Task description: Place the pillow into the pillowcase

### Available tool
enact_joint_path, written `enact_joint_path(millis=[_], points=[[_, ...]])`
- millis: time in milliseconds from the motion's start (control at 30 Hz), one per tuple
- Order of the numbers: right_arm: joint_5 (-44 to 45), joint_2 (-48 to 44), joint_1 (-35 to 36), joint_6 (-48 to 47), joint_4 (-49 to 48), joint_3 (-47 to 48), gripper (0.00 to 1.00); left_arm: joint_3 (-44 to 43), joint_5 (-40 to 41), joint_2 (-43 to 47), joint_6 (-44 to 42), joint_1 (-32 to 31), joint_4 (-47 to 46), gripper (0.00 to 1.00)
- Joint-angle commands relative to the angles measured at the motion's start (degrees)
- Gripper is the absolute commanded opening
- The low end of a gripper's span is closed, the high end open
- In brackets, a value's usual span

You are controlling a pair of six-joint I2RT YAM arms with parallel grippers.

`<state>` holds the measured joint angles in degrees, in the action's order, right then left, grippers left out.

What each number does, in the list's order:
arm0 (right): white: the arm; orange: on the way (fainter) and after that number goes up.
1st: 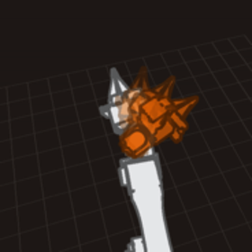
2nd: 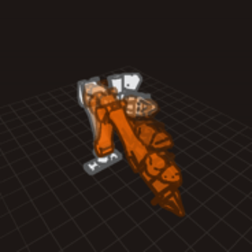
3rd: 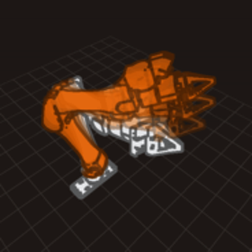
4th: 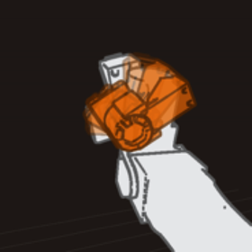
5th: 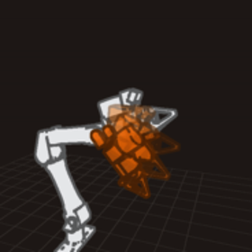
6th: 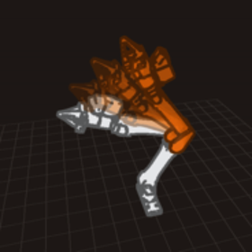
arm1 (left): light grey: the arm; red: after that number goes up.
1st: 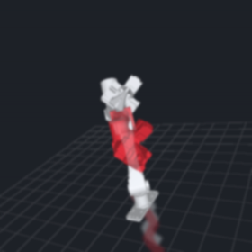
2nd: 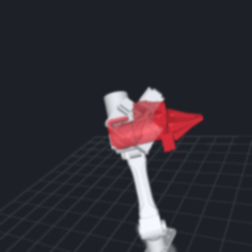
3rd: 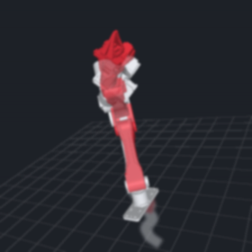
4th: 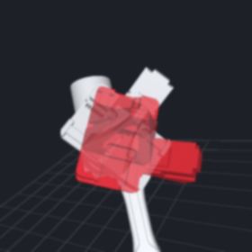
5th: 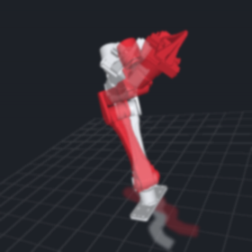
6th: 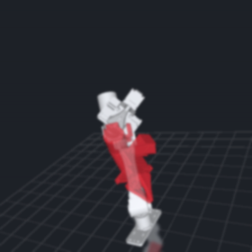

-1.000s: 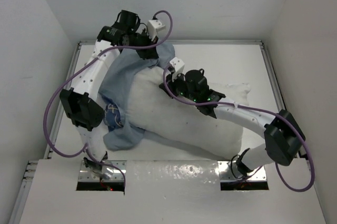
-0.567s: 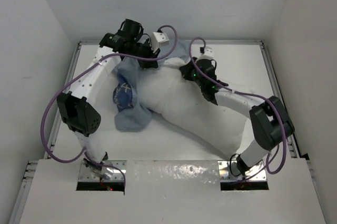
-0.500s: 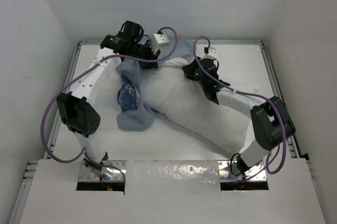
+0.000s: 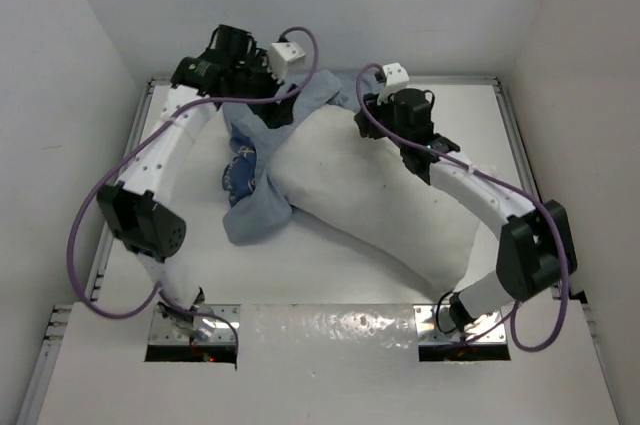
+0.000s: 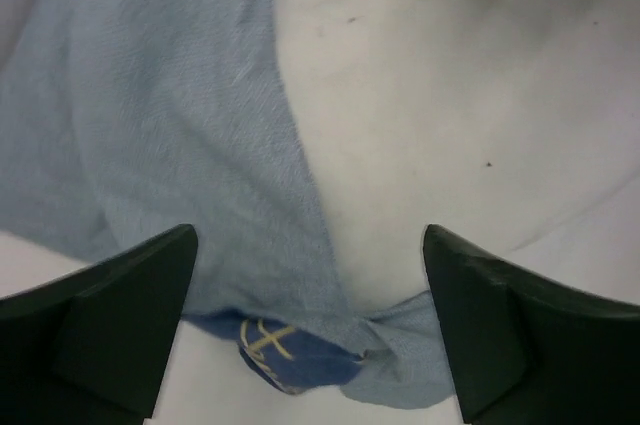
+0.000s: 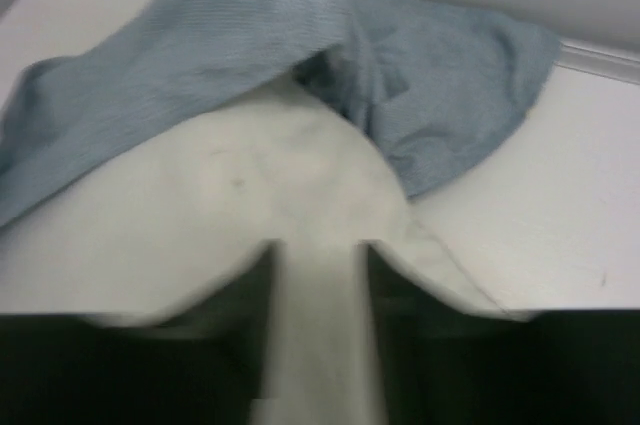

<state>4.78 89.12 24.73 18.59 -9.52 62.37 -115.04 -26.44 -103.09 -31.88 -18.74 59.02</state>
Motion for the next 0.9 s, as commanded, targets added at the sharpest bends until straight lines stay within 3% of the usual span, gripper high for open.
enact_joint_path(millis=[0,33,67,100,133,167,200,300,367,467,600,633,700,733,767,800,833,867], points=[[-15.53,-6.32,1.02,-15.05,5.89,3.28,0.06,8.90,4.46,11.47,2.35,3.09,-3.73,0.68],[-16.54,-6.50,3.20,-16.29,7.66,3.55,0.00,12.35,5.42,13.33,4.09,4.14,-4.61,0.33],[-16.99,-6.59,4.87,-17.96,11.24,3.72,0.00,15.95,5.95,14.74,5.32,4.50,-6.36,0.01],[-15.08,-6.59,9.24,-22.32,12.41,3.38,0.00,21.65,5.70,16.32,6.21,5.37,-6.29,0.00],[-13.93,-6.59,11.63,-23.85,12.59,2.76,0.10,24.05,5.35,16.69,6.74,5.90,-6.38,0.10],[-13.39,-6.42,13.66,-24.91,11.46,0.84,0.56,26.25,4.99,16.78,7.52,6.35,-6.47,0.23],[-13.56,-6.24,15.50,-25.61,10.41,-0.22,0.73,29.84,4.99,16.69,8.58,6.78,-6.90,0.35],[-11.21,-4.31,21.66,-27.19,6.80,-2.77,0.99,34.51,3.06,16.25,11.13,7.67,-8.22,0.66],[-6.30,-1.95,24.92,-28.25,2.69,-5.05,0.99,36.63,2.71,16.34,13.15,7.67,-11.28,0.75],[-1.54,3.48,27.03,-29.22,-5.13,-6.99,0.99,39.98,1.74,15.90,15.17,7.41,-15.33,0.77],[7.60,12.20,27.30,-28.17,-6.74,-2.44,0.99,43.48,0.69,13.45,17.37,7.40,-19.02,0.61],[9.79,13.78,27.30,-28.43,-6.65,-0.60,0.96,44.37,0.42,13.27,17.90,7.40,-21.21,0.47],[14.81,17.74,27.21,-28.69,-5.95,1.17,0.81,45.87,-0.19,12.39,19.21,7.40,-22.63,0.32],[15.78,18.54,27.21,-28.78,-5.25,2.31,0.50,45.87,-0.89,12.04,19.31,7.40,-22.81,0.17],[16.40,18.98,27.13,-28.78,-5.51,2.32,0.24,45.61,-1.59,11.86,19.31,7.40,-22.64,0.07],[16.93,18.90,27.12,-28.52,-6.47,1.97,0.07,45.44,-1.95,11.94,19.22,7.40,-22.46,0.00],[16.50,18.46,26.95,-28.35,-7.70,1.53,0.00,45.35,-2.04,12.38,18.79,7.49,-21.94,0.00],[15.28,18.11,26.69,-28.08,-7.53,1.79,0.00,45.17,-1.95,13.69,18.26,7.58,-21.76,0.00]])
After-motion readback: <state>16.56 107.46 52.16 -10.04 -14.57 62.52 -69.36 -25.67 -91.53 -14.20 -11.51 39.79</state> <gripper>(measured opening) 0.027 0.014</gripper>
